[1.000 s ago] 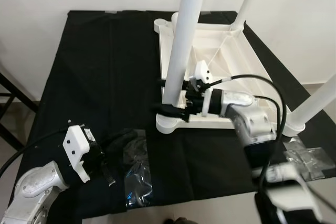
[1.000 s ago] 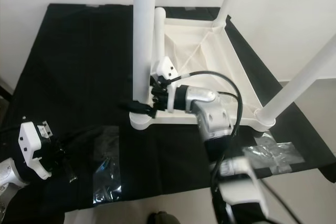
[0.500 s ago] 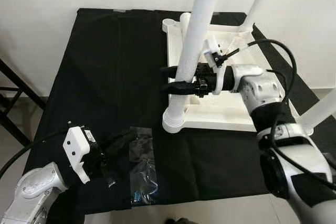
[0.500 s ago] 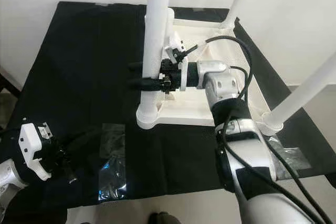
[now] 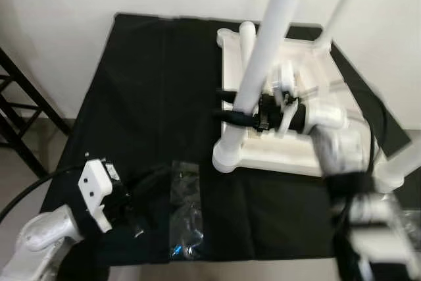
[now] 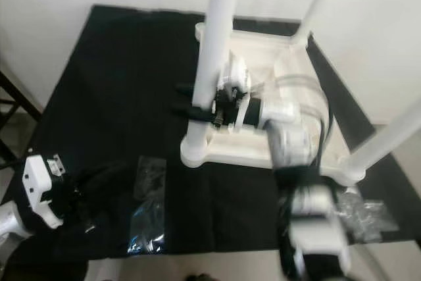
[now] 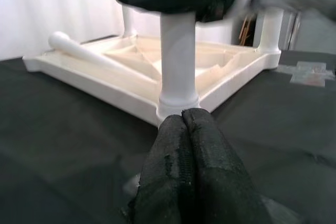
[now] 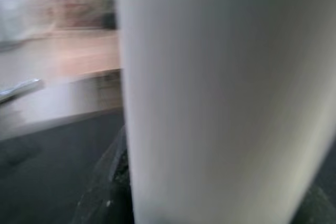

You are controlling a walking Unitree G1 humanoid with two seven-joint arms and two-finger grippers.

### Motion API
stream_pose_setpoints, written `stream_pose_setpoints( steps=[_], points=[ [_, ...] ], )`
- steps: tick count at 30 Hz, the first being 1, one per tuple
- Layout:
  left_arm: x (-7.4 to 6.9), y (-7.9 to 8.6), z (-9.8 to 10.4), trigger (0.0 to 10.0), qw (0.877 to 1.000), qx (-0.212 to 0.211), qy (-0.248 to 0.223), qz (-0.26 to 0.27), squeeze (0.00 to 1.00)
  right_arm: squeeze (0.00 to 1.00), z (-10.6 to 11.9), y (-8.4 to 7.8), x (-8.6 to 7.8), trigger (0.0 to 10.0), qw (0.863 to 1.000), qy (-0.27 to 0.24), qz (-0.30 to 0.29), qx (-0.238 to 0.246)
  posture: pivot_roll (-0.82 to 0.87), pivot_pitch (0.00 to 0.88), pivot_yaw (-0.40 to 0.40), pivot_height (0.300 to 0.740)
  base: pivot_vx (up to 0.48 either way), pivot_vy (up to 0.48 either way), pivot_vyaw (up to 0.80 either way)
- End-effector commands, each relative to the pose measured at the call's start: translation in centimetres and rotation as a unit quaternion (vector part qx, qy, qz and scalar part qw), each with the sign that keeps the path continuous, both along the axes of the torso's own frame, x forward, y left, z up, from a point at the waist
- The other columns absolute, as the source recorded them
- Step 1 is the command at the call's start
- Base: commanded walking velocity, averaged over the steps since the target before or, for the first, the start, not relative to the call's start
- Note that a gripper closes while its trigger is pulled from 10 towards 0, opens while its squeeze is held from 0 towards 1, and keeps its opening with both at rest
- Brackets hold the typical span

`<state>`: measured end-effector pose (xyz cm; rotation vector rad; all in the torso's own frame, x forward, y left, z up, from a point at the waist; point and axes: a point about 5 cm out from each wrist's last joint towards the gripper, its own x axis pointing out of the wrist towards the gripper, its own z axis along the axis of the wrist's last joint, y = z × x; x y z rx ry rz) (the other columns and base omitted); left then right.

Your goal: Building children table

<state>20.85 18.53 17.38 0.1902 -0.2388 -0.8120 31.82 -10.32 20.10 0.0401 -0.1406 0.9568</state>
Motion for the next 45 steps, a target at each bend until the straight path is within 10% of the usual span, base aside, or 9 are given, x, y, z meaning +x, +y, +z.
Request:
stream_pose_setpoints(
  steps=[1,15,16,17,21,27,28,36,45],
  points=[
    [-0.1,0.0,0.3,10.0,1.0,-0.001,-0.002,-0.007,0.0,0.0,-6.7,1.2,-2.5,0.0,0.974,0.176,-0.128,-0.058,0.07,0.194,-0.096,0.74,0.0,0.0,0.0],
    [-0.1,0.1,0.4,10.0,1.0,0.002,0.001,-0.007,0.0,0.0,-5.8,0.6,-4.2,0.0,0.967,0.148,-0.168,-0.119,0.08,0.196,-0.102,0.74,0.0,0.0,0.0],
    [-0.1,0.2,0.4,10.0,1.0,0.001,0.0,-0.005,0.0,0.0,-5.0,0.5,-4.2,10.0,0.971,0.147,-0.156,-0.107,0.08,0.194,-0.098,0.74,0.0,0.0,0.0],
    [0.0,0.2,0.4,10.0,1.0,0.001,0.001,-0.006,0.0,0.82,-4.3,0.6,-4.2,10.0,0.973,0.142,-0.159,-0.092,0.08,0.193,-0.095,0.74,0.0,0.0,0.0],
    [0.0,0.1,0.4,10.0,1.0,0.001,0.002,-0.008,0.0,1.0,-1.8,0.9,-3.9,10.0,0.988,0.1,-0.111,-0.046,0.08,0.189,-0.095,0.74,0.0,0.0,0.0],
    [0.1,-0.2,0.4,10.0,1.0,-0.001,0.001,-0.009,0.0,0.6,2.3,-1.4,-3.3,10.0,0.997,-0.019,0.051,-0.048,0.09,0.187,-0.102,0.74,0.0,0.0,0.0],
    [0.1,-0.2,0.4,10.0,1.0,-0.003,0.0,-0.008,0.0,0.0,2.3,-2.4,-2.7,10.0,0.994,-0.023,0.076,-0.073,0.09,0.184,-0.103,0.74,0.0,0.0,0.0],
    [0.0,-0.4,0.2,10.0,1.0,-0.003,0.001,-0.009,0.0,0.0,1.4,-4.8,-0.4,10.0,0.985,0.003,0.131,-0.117,0.11,0.176,-0.098,0.74,0.0,0.0,0.0],
    [-0.2,-0.4,0.1,10.0,1.0,-0.001,0.005,-0.01,0.0,0.0,2.5,-4.7,2.8,0.0,0.985,0.001,0.151,-0.079,0.12,0.171,-0.097,0.74,0.0,0.0,0.0]
  ],
)
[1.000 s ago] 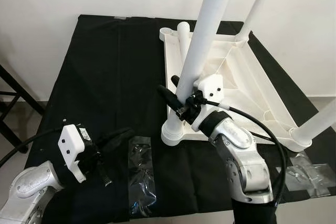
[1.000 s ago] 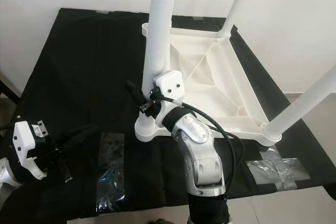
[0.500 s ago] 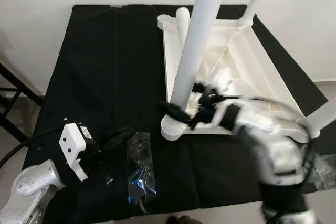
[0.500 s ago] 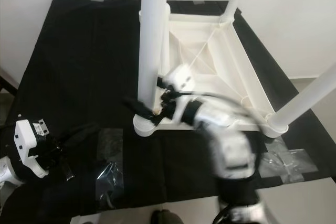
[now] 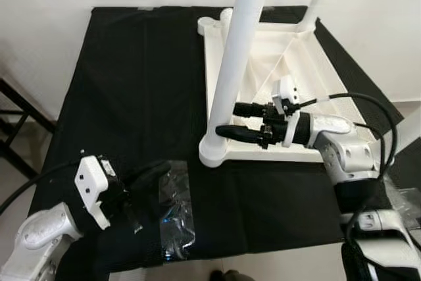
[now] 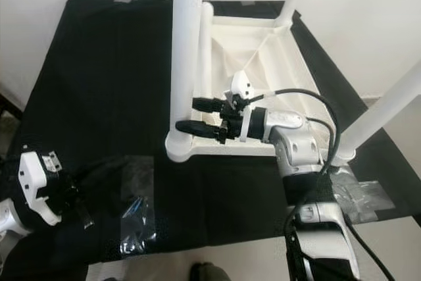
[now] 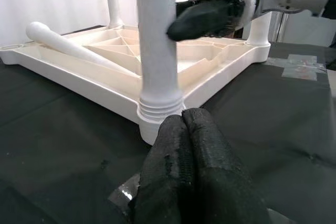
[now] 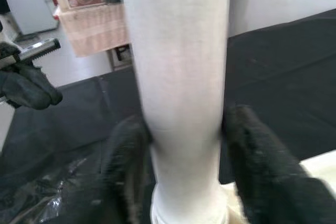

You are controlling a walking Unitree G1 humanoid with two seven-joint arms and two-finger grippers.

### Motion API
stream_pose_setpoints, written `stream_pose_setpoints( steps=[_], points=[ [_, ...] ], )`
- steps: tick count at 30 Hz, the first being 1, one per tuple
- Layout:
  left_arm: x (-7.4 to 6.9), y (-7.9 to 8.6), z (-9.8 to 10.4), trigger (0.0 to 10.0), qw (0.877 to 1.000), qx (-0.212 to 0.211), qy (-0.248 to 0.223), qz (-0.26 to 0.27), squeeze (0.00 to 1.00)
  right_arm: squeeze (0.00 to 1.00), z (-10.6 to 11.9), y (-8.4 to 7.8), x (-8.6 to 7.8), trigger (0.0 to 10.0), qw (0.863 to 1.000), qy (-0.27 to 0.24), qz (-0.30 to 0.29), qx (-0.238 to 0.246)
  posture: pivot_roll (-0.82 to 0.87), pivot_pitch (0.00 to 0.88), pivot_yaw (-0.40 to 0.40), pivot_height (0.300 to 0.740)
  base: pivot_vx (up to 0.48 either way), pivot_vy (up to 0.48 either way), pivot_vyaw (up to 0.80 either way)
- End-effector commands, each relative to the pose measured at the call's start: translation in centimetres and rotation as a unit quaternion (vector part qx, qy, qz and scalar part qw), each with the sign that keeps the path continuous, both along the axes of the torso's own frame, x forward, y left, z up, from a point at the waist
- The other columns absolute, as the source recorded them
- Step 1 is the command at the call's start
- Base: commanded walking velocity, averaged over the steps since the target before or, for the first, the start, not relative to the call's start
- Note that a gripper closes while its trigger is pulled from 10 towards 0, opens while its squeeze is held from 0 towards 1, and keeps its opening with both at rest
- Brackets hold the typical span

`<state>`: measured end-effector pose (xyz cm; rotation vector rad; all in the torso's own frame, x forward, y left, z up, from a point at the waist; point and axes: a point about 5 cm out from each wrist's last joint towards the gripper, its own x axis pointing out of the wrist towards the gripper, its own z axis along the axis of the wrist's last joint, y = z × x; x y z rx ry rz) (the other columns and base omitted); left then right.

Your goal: Building children table

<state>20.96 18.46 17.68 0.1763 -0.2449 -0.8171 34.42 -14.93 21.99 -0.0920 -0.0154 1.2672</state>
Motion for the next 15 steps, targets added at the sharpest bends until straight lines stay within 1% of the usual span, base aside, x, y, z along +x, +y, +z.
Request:
stream_pose_setpoints(
  steps=[1,2,5,11,12,13,15],
  points=[
    [-0.3,-0.3,-0.2,10.0,1.0,0.006,0.004,-0.006,0.0,0.0,0.6,-0.1,0.2,0.0,1.0,-0.014,0.001,0.013,0.12,0.171,-0.097,0.74,0.0,0.0,0.0],
    [-0.3,-0.4,-0.2,10.0,1.0,0.006,0.005,-0.006,0.0,0.0,0.6,0.0,0.5,0.0,1.0,-0.013,0.009,0.016,0.12,0.17,-0.097,0.74,0.0,0.0,0.0],
    [-0.4,-0.4,-0.3,10.0,1.0,0.005,0.006,-0.007,0.0,0.0,0.4,0.0,0.8,0.0,1.0,-0.005,0.023,0.016,0.12,0.168,-0.096,0.74,0.0,0.0,0.0],
    [-0.4,-0.5,-0.2,10.0,1.0,0.004,0.006,-0.008,0.0,0.0,-0.3,-0.4,0.7,0.0,0.999,-0.001,0.035,0.011,0.12,0.169,-0.098,0.74,0.0,0.0,0.0],
    [-0.4,-0.5,-0.2,10.0,1.0,0.004,0.006,-0.008,0.0,0.0,-0.3,-0.4,0.7,0.0,0.999,-0.001,0.035,0.011,0.12,0.169,-0.098,0.74,0.0,0.0,0.0],
    [-0.4,-0.5,-0.2,10.0,1.0,0.004,0.006,-0.008,0.0,0.0,-0.8,-0.4,0.5,0.0,1.0,-0.004,0.025,-0.002,0.12,0.171,-0.1,0.74,0.0,0.0,0.0],
    [-0.4,-0.5,-0.2,10.0,1.0,0.004,0.006,-0.008,0.0,0.0,-1.2,-0.4,0.5,0.0,1.0,-0.007,0.018,-0.011,0.12,0.171,-0.1,0.74,0.0,0.0,0.0]
  ],
)
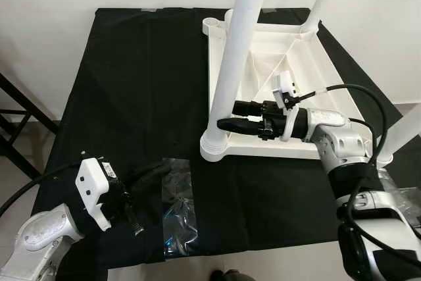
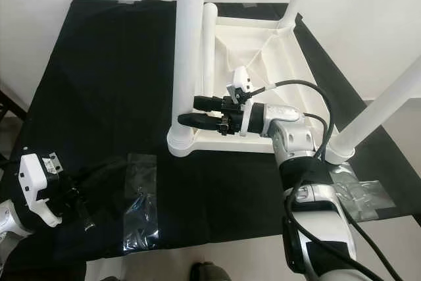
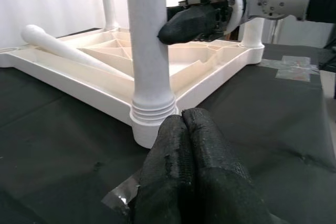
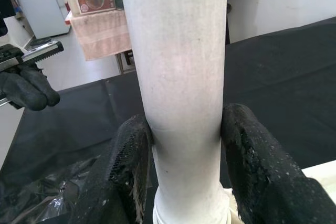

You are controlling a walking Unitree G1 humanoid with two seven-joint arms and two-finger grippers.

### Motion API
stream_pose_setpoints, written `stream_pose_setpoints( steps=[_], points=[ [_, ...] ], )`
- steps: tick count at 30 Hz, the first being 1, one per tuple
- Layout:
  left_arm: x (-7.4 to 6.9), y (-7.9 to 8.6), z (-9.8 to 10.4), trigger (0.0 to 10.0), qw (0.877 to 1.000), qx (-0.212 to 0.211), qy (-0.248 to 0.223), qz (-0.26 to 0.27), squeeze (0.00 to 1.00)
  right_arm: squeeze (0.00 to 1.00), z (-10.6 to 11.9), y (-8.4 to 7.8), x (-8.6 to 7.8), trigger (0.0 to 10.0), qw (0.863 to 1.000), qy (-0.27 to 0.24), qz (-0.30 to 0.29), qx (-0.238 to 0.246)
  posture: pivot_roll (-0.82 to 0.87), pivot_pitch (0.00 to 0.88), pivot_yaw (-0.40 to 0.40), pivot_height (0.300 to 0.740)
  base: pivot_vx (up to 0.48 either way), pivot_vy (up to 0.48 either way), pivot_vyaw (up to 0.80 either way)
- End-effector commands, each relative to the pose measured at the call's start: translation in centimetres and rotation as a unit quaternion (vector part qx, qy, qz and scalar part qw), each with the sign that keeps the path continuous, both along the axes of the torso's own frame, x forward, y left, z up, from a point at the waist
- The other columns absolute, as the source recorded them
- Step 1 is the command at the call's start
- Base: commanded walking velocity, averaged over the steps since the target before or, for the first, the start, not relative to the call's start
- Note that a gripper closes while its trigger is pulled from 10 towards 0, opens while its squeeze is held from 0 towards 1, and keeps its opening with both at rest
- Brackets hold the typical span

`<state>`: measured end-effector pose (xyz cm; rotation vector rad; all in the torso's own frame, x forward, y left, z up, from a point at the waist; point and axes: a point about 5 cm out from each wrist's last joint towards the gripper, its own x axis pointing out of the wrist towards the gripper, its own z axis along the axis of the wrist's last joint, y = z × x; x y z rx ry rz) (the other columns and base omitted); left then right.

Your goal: Building children table

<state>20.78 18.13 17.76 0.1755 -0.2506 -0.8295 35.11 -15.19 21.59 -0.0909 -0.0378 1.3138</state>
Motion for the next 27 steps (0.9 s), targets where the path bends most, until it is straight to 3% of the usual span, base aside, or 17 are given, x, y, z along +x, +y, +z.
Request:
stream_pose_setpoints(
  steps=[1,2,3,5,6,8,10,12,17,18,19,20,22,23,24,25,27],
  points=[
    [-0.2,-0.1,-0.2,10.0,1.0,0.004,0.007,-0.001,0.0,0.0,-1.7,0.2,-0.5,0.0,0.999,-0.005,-0.036,-0.039,0.12,0.177,-0.115,0.74,0.0,0.0,0.0],
    [-0.3,0.0,-0.2,10.0,1.0,0.005,0.006,0.0,0.0,0.0,-3.3,1.5,-1.2,0.0,0.992,0.003,-0.107,-0.063,0.11,0.185,-0.12,0.74,0.0,0.0,0.0],
    [-0.3,0.0,-0.2,10.0,1.0,0.005,0.006,0.0,0.0,0.0,-3.3,1.5,-1.2,0.0,0.992,0.003,-0.107,-0.063,0.11,0.185,-0.12,0.74,0.0,0.0,0.0],
    [-0.3,0.1,0.0,10.0,1.0,0.005,0.004,0.004,0.0,0.0,-5.4,3.6,-3.2,0.0,0.954,0.036,-0.294,-0.049,0.1,0.193,-0.117,0.74,0.0,0.0,0.0],
    [-0.3,0.1,0.0,10.0,1.0,0.005,0.004,0.004,0.0,0.0,-5.4,3.6,-3.2,0.0,0.954,0.036,-0.294,-0.049,0.1,0.193,-0.117,0.74,0.0,0.0,0.0],
    [-0.3,0.3,0.1,10.0,1.0,0.006,0.003,0.006,0.0,0.0,-6.5,4.8,-6.0,0.0,0.917,0.081,-0.389,-0.019,0.08,0.201,-0.104,0.74,0.0,0.0,0.0],
    [-0.2,0.4,0.1,10.0,1.0,0.006,0.003,0.006,0.0,0.0,-7.0,5.6,-8.3,0.0,0.912,0.108,-0.395,-0.004,0.08,0.201,-0.104,0.74,0.0,0.0,0.0],
    [0.0,0.4,0.0,10.0,1.0,0.008,0.008,-0.004,0.0,0.0,-6.0,4.3,-7.3,0.0,0.911,0.066,-0.407,-0.021,0.08,0.196,-0.092,0.74,0.0,0.0,0.0],
    [0.1,0.4,0.0,10.0,1.0,0.008,0.008,-0.006,0.0,0.0,-5.7,3.8,-6.6,0.0,0.91,0.055,-0.411,-0.026,0.08,0.181,-0.105,0.74,0.0,0.0,0.0],
    [0.2,0.4,-0.1,10.0,1.0,0.009,0.007,-0.003,0.0,0.0,-5.4,4.1,-6.7,5.5,0.908,0.056,-0.415,-0.027,0.09,0.18,-0.106,0.74,0.0,0.0,0.0],
    [0.2,0.4,-0.1,10.0,1.0,0.009,0.007,-0.003,0.0,0.0,-5.4,4.1,-6.7,5.5,0.908,0.056,-0.415,-0.027,0.09,0.18,-0.106,0.74,0.0,0.0,0.0],
    [0.2,0.4,-0.1,10.0,1.0,0.01,0.005,0.001,0.0,0.0,-4.9,4.6,-6.8,10.0,0.914,0.057,-0.401,-0.017,0.09,0.179,-0.108,0.74,0.0,0.0,0.0],
    [0.2,0.4,-0.1,10.0,1.0,0.01,0.004,0.004,0.0,0.0,-4.6,5.0,-6.9,10.0,0.919,0.059,-0.39,-0.009,0.09,0.179,-0.108,0.74,0.0,0.0,0.0],
    [0.2,0.4,-0.1,10.0,1.0,0.01,0.003,0.005,0.0,1.0,-3.8,5.5,-7.0,10.0,0.932,0.068,-0.357,0.016,0.09,0.174,-0.109,0.74,0.0,0.0,0.0],
    [0.2,0.4,-0.1,10.0,1.0,0.009,0.003,0.004,0.0,1.0,-2.1,5.9,-7.0,10.0,0.954,0.054,-0.288,0.057,0.09,0.173,-0.108,0.74,0.0,0.0,0.0],
    [0.2,0.4,-0.1,10.0,1.0,0.009,0.003,0.004,0.0,1.0,-2.1,5.9,-7.0,10.0,0.954,0.054,-0.288,0.057,0.09,0.173,-0.108,0.74,0.0,0.0,0.0],
    [0.2,0.3,-0.1,10.0,1.0,0.009,0.004,0.003,0.0,1.0,0.2,6.0,-7.2,10.0,0.975,0.026,-0.198,0.103,0.08,0.172,-0.107,0.74,0.0,0.0,0.0]
  ],
)
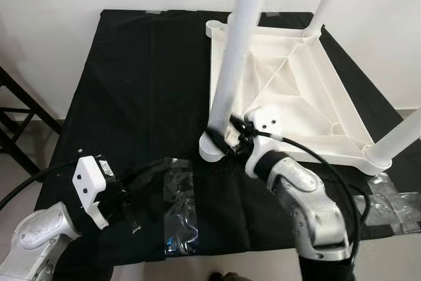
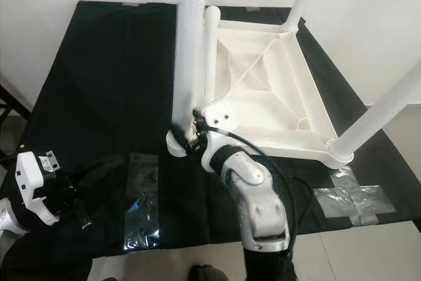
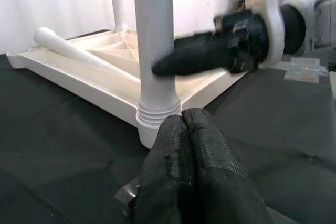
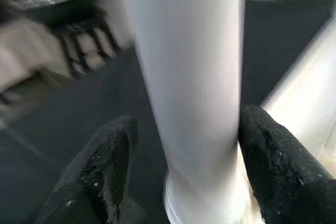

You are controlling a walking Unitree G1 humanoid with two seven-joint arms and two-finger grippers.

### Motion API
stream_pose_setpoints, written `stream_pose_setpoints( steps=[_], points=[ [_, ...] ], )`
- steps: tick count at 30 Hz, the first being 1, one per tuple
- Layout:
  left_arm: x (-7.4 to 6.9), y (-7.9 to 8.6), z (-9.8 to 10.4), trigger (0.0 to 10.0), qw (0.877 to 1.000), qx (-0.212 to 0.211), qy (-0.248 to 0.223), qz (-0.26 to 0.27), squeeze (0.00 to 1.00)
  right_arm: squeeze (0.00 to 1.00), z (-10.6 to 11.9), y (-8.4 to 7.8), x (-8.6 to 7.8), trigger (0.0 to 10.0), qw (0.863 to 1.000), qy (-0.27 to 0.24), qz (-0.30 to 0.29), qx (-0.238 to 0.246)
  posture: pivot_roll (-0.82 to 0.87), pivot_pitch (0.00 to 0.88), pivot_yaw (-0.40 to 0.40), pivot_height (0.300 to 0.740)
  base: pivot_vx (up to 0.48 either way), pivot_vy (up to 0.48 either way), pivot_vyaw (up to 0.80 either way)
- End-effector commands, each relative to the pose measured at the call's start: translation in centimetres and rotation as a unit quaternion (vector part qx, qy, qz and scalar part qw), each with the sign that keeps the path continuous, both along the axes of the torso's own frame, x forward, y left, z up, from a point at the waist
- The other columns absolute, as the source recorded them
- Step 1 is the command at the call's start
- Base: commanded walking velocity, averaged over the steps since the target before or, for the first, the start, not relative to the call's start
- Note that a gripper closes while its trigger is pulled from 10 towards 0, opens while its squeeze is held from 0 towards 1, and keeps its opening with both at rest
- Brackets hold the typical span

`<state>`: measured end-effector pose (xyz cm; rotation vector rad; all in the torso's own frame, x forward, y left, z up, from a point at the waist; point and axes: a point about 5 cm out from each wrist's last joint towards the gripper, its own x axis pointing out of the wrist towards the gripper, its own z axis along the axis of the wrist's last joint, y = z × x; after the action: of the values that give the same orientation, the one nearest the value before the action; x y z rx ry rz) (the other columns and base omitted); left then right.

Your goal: Building children table

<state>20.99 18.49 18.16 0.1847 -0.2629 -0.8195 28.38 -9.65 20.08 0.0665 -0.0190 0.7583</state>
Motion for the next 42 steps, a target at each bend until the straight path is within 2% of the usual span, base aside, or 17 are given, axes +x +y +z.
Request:
stream_pose_setpoints(
  steps=[1,3,4,6,11,13,16,17,19,20,26,36,38,39,40,41,42],
  points=[
    [0.0,0.0,-0.5,10.0,1.0,0.008,0.012,-0.002,0.0,1.0,1.7,0.5,-0.5,10.0,0.996,-0.034,0.074,0.034,0.08,0.172,-0.107,0.74,0.0,0.0,0.0],
    [0.0,-0.1,-0.6,10.0,1.0,0.007,0.012,-0.002,0.0,1.0,2.6,0.0,-0.4,10.0,0.992,-0.06,0.104,0.03,0.09,0.171,-0.11,0.74,0.0,0.0,0.0],
    [0.0,-0.1,-0.6,10.0,1.0,0.006,0.012,-0.003,0.0,0.0,3.1,-0.6,-0.2,10.0,0.987,-0.082,0.137,0.016,0.1,0.172,-0.112,0.74,0.0,0.0,0.0],
    [0.0,-0.1,-0.6,10.0,1.0,0.006,0.012,-0.003,0.0,0.0,3.1,-0.6,-0.2,10.0,0.987,-0.082,0.137,0.016,0.1,0.172,-0.112,0.74,0.0,0.0,0.0],
    [-0.1,-0.2,-0.5,10.0,1.0,0.004,0.009,0.001,0.0,0.0,3.6,-2.3,1.2,10.0,0.971,-0.114,0.21,-0.034,0.1,0.172,-0.11,0.74,0.0,0.0,0.0],
    [-0.1,-0.3,-0.5,10.0,1.0,0.004,0.009,0.0,0.0,0.0,3.9,-3.1,2.9,10.0,0.964,-0.105,0.241,-0.05,0.11,0.171,-0.109,0.74,0.0,0.0,0.0],
    [-0.1,-0.3,-0.5,10.0,1.0,0.004,0.01,0.0,0.0,0.0,4.1,-3.5,3.9,10.0,0.962,-0.099,0.249,-0.048,0.11,0.168,-0.105,0.74,0.0,0.0,0.0],
    [-0.1,-0.4,-0.6,10.0,1.0,0.004,0.01,-0.001,0.0,0.0,4.4,-3.8,4.7,3.5,0.96,-0.092,0.261,-0.044,0.12,0.17,-0.108,0.74,0.0,0.0,0.0],
    [-0.1,-0.4,-0.6,10.0,1.0,0.004,0.01,-0.001,0.0,0.0,4.4,-3.8,4.7,3.5,0.96,-0.092,0.261,-0.044,0.12,0.17,-0.108,0.74,0.0,0.0,0.0],
    [-0.2,-0.4,-0.6,10.0,1.0,0.004,0.01,-0.001,0.0,0.0,4.6,-4.1,5.4,0.0,0.959,-0.087,0.266,-0.04,0.12,0.17,-0.109,0.74,0.0,0.0,0.0],
    [-0.3,-0.5,-0.6,10.0,1.0,0.003,0.011,0.0,0.0,0.0,4.4,-4.2,6.6,0.0,0.956,-0.071,0.283,-0.037,0.09,0.172,-0.114,0.74,0.0,0.0,0.0],
    [-0.3,-0.6,-0.6,10.0,1.0,0.002,0.011,-0.002,0.0,0.0,2.9,-4.4,6.2,0.0,0.957,-0.068,0.28,-0.045,0.09,0.175,-0.114,0.74,0.0,0.0,0.0],
    [-0.4,-0.5,-0.4,10.0,1.0,0.0,0.009,0.0,0.0,0.0,-1.1,-3.6,3.9,0.0,0.989,-0.029,0.127,-0.065,0.08,0.189,-0.13,0.74,0.0,0.0,0.0],
    [-0.4,-0.5,-0.4,10.0,1.0,0.0,0.009,0.0,0.0,0.0,-1.1,-3.6,3.9,0.0,0.989,-0.029,0.127,-0.065,0.08,0.189,-0.13,0.74,0.0,0.0,0.0],
    [-0.4,-0.4,-0.4,10.0,1.0,0.001,0.009,0.0,0.0,0.0,-2.0,-3.2,3.4,0.0,0.996,-0.014,0.06,-0.065,0.07,0.191,-0.131,0.74,0.0,0.0,0.0],
    [-0.4,-0.4,-0.4,10.0,1.0,0.001,0.009,0.0,0.0,0.0,-2.0,-3.2,3.4,0.0,0.996,-0.014,0.06,-0.065,0.07,0.191,-0.131,0.74,0.0,0.0,0.0],
    [-0.4,-0.2,-0.3,10.0,1.0,0.001,0.009,0.001,0.0,0.0,-3.1,-2.3,2.2,0.0,0.997,0.029,-0.065,-0.016,0.06,0.2,-0.122,0.74,0.0,0.0,0.0]
  ],
)
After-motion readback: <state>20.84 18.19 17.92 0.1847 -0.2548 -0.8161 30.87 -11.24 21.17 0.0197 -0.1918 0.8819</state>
